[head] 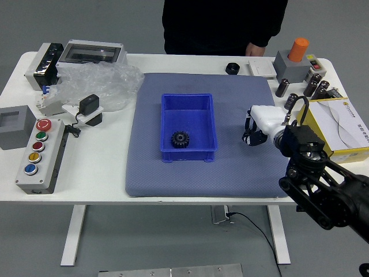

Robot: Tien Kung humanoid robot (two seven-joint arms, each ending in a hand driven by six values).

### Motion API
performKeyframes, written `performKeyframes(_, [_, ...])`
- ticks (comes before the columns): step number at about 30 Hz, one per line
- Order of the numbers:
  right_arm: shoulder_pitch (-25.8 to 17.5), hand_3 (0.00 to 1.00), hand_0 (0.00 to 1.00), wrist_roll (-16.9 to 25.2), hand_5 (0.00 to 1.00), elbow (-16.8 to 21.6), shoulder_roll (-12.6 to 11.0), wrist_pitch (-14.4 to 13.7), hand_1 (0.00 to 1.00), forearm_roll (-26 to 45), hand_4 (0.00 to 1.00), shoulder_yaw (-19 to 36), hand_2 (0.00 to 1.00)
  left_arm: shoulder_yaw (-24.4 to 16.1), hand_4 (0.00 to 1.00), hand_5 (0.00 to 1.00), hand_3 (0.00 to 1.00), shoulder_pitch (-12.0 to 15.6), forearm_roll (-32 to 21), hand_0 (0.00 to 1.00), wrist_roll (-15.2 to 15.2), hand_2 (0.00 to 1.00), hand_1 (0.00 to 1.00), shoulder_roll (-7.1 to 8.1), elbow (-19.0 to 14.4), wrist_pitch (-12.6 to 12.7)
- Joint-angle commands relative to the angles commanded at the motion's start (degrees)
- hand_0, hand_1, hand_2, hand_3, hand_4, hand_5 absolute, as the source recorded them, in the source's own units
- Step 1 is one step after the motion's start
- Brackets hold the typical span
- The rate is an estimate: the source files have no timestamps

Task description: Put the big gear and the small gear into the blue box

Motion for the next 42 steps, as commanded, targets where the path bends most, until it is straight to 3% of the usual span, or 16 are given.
performKeyframes(5, [2.25,0.369,0.363,-0.66,0.002,3.79,-0.88,1.02,0.341,-0.16,0.604,1.02,0.341,-0.12,0.746,0.307,0.859,0.0,0.09,0.847,0.0,0.829,0.819,0.2,0.0,0.02])
performKeyframes(9, [4.76,0.369,0.363,-0.95,0.002,6.45,-0.06,1.53,0.341,-0.06,0.604,0.74,0.341,-0.26,0.746,0.307,0.859,0.02,0.28,0.847,0.03,0.829,0.819,0.35,0.0,0.01])
performKeyframes(14, [8.22,0.371,0.366,-0.94,0.002,6.61,4.07,1.74,0.344,0.36,0.613,-1.31,0.342,-0.57,0.746,0.308,0.859,0.01,0.88,0.848,0.02,0.829,0.819,0.4,0.0,-0.05])
performKeyframes(23, [10.54,0.393,0.385,-0.24,0.002,1.61,13.53,0.6,0.357,1.09,0.644,-5.65,0.356,-0.65,0.746,0.307,0.86,0.46,1.53,0.848,0.34,0.829,0.819,0.39,0.0,-0.16])
performKeyframes(27, [10.5,0.393,0.385,-0.26,0.002,-0.08,15.48,1.61,0.357,2.39,0.644,-6.46,0.356,-0.72,0.746,0.307,0.86,0.47,1.72,0.848,0.32,0.829,0.819,0.28,0.0,-0.18])
performKeyframes(28, [10.48,0.619,0.605,-0.36,0.35,-0.47,15.71,2.03,0.46,2.97,0.734,-6.47,0.502,-0.73,0.746,0.307,0.86,0.45,1.75,0.848,0.3,0.829,0.82,0.25,0.0,-0.19])
performKeyframes(33, [10.51,0.619,0.605,-0.48,0.35,-1.84,16.11,3.64,0.46,5.02,0.734,-6.08,0.502,-0.73,0.746,0.307,0.86,0.47,1.77,0.848,0.35,0.829,0.82,0.17,0.0,-0.19])
performKeyframes(34, [10.54,0.833,0.597,-0.45,0.465,-2.01,16.11,3.87,0.547,5.27,0.901,-5.98,0.676,-0.73,0.746,0.307,0.86,0.47,1.77,0.848,0.36,0.829,0.82,0.16,0.0,-0.19])
performKeyframes(39, [10.74,0.833,0.597,-0.2,0.465,-2.47,15.98,4.69,0.547,5.94,0.901,-5.45,0.676,-0.72,0.746,0.307,0.86,0.41,1.75,0.848,0.34,0.829,0.82,0.06,0.0,-0.2])
performKeyframes(40, [10.81,0.917,0.632,-0.2,0.525,-2.48,15.92,4.81,0.594,5.98,0.958,-5.34,0.743,-0.71,0.746,0.307,0.859,0.4,1.74,0.848,0.33,0.83,0.819,0.05,0.0,-0.2])
performKeyframes(42, [10.94,0.917,0.632,-0.27,0.525,-2.36,15.74,5.02,0.594,6.02,0.958,-5.16,0.743,-0.69,0.746,0.307,0.859,0.4,1.7,0.848,0.33,0.83,0.819,0.05,0.0,-0.2])
